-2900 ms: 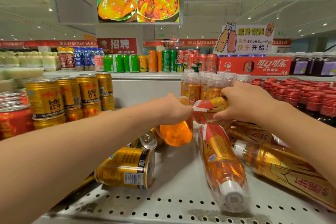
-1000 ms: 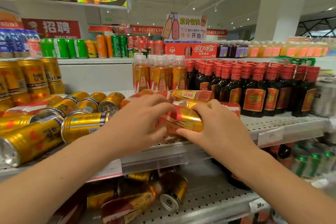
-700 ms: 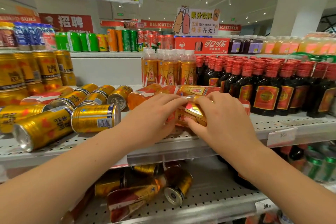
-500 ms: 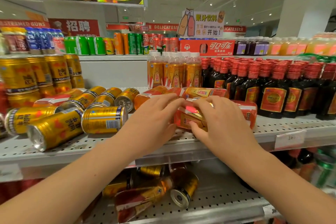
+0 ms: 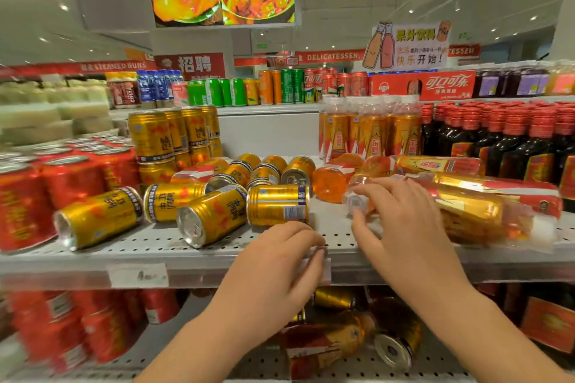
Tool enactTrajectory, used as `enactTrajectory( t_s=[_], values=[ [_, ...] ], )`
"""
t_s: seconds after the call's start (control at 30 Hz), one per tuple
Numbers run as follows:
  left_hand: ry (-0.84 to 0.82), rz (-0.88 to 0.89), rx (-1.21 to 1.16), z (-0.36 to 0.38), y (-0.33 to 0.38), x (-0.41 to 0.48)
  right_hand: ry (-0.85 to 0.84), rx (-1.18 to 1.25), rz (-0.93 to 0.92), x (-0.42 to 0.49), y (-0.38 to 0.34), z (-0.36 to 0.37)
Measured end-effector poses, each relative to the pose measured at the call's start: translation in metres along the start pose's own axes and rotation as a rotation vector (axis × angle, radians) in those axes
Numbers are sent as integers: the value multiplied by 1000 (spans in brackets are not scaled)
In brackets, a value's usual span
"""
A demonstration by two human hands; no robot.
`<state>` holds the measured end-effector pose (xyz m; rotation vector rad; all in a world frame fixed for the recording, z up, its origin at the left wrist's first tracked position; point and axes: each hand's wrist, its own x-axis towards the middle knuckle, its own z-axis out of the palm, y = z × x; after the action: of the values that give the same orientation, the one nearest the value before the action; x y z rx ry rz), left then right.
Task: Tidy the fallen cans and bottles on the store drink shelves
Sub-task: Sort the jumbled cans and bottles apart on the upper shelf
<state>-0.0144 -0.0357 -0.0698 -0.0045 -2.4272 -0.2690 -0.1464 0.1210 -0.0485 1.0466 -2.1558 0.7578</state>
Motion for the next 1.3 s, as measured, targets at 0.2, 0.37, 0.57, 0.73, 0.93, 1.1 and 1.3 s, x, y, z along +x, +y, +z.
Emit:
enactTrajectory(
  t_s=[0.2,0.37,0.57,0.73,0.93,1.1,1.3],
  values=[
    [150,-19,-8,-56,-27,-20,-18,161,-59,9,-32,12],
    [274,-162,95,-106,-75,-4,-46,231,-116,29,-49,25],
    [35,-417,289,-124,-136,45,-103,272,-254,73,-73,47],
    [-191,-354,525,-108,-160,89,-147,227,-272,114,-82,64],
    [-469,-495,661,-84,-180,138,-180,270,-256,132,-73,86],
    [-716,-662,704,-78,-189,163,-174,271,-262,143,-64,94],
    [-867,-694,651,-76,-201,180,-274,329,-173,155,-61,102]
  ],
)
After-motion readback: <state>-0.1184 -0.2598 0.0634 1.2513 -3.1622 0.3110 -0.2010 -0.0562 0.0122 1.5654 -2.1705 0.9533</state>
